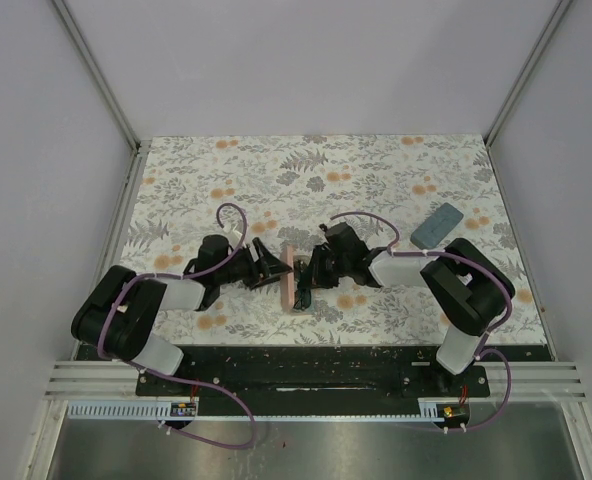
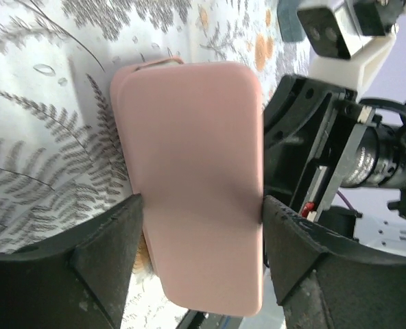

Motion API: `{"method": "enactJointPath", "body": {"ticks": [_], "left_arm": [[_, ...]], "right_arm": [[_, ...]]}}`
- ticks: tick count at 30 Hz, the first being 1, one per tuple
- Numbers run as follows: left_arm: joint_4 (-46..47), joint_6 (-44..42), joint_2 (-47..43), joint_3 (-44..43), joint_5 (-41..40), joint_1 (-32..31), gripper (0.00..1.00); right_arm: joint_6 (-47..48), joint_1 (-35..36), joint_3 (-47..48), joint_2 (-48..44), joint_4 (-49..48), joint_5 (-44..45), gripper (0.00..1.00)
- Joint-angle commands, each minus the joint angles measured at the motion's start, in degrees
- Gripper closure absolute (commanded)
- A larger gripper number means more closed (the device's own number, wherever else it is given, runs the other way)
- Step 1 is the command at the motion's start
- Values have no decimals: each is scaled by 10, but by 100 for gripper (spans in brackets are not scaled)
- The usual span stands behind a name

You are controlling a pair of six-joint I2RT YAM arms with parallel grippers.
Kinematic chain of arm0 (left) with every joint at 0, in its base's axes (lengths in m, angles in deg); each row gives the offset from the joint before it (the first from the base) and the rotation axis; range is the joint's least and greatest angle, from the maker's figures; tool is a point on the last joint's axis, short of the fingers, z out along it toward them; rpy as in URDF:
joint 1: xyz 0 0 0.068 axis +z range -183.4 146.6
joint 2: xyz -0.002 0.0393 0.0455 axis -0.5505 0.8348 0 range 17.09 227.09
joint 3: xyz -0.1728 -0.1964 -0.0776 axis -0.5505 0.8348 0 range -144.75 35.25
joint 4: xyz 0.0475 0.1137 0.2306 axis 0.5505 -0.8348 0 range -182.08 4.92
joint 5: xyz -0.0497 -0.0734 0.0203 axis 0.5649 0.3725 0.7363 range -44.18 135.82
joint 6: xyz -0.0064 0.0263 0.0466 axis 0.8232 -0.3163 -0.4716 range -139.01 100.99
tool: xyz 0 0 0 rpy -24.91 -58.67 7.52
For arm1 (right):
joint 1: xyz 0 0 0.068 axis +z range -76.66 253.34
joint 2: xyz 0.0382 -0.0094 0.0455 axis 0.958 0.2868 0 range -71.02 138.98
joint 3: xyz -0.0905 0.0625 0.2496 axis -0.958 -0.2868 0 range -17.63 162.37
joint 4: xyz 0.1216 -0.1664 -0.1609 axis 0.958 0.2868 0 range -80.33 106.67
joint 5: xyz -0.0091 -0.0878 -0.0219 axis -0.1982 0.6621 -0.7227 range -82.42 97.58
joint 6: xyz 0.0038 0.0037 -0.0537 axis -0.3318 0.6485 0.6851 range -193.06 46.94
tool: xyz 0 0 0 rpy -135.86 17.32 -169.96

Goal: Organize the sunglasses

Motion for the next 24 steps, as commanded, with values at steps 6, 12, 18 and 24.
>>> {"method": "enactJointPath", "body": {"ticks": [6,12,18,24], "left_arm": [[-140,-90,-55,-43,-68,0,52],[-203,-118,-81,-60,-93,-1,52],[-236,-125,-121,-62,-92,-1,47],[-264,-131,-173,-76,-79,-2,38]], "right_arm": [[29,19,30,-23,59,64,54],[33,20,47,-86,88,71,39],[43,17,47,-127,141,93,34],[43,-5,20,-135,159,115,42]]}}
